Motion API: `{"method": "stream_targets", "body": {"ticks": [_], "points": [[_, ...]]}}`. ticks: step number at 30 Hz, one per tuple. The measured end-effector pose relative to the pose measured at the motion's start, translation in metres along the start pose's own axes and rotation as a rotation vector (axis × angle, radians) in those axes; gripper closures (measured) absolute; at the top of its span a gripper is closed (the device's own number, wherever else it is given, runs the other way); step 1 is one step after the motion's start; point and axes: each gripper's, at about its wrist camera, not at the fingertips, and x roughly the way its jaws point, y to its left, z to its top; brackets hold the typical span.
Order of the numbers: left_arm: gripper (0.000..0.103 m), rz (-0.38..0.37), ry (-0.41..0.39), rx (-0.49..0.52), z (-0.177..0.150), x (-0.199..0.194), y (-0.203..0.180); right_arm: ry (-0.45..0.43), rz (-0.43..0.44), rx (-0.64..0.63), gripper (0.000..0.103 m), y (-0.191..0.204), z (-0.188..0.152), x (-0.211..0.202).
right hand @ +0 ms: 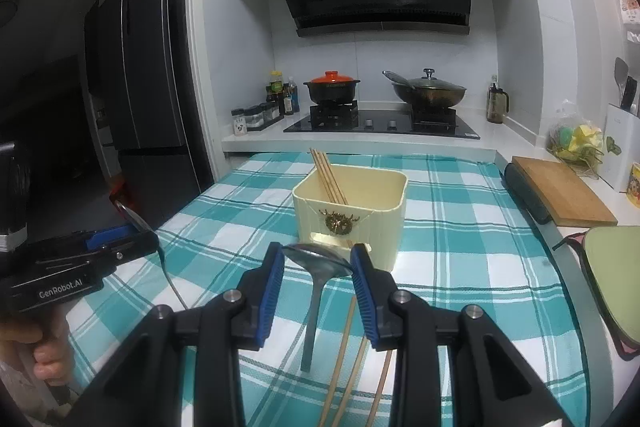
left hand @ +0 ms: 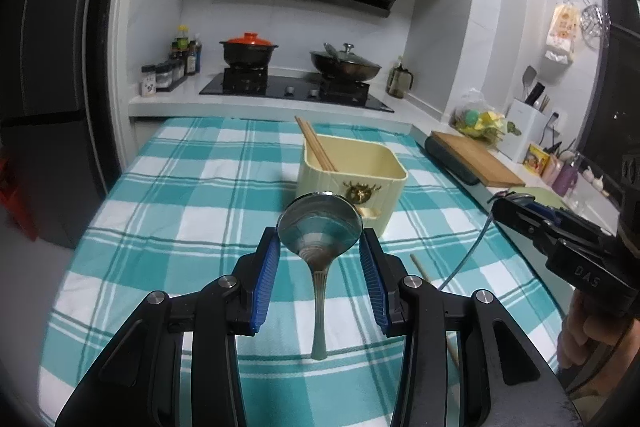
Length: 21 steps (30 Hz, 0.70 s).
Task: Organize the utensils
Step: 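Lift the spoon with the left tool while the right tool carries its spoon over the box, then open the left tool to drop its spoon into the box while the right tool releases its spoon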
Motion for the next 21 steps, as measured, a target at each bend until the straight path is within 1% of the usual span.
{"method": "stream_targets", "body": {"ticks": [4,10,15,18,21], "points": [[0.062,-0.033,-0.024,0.004,0.031,0.000,0.001,-0.020,0.008,-0.007,0.068,-0.006,0.022,0.002],[0.062,-0.082,-0.066,-0.008,0.097,0.016,0.004,-0.066,0.028,-0.017,0.068,-0.020,0.077,0.014],[0.062,-0.082,-0.115,0.011,0.153,0.044,0.000,-0.107,0.021,-0.045,0.068,-0.030,0.126,0.035],[0.062,-0.076,-0.131,0.021,0.176,0.068,-0.004,-0.137,0.000,-0.068,0.069,-0.037,0.148,0.052],[0.062,-0.069,-0.127,0.023,0.188,0.097,-0.007,-0.146,-0.016,-0.079,0.069,-0.047,0.163,0.075]]}}
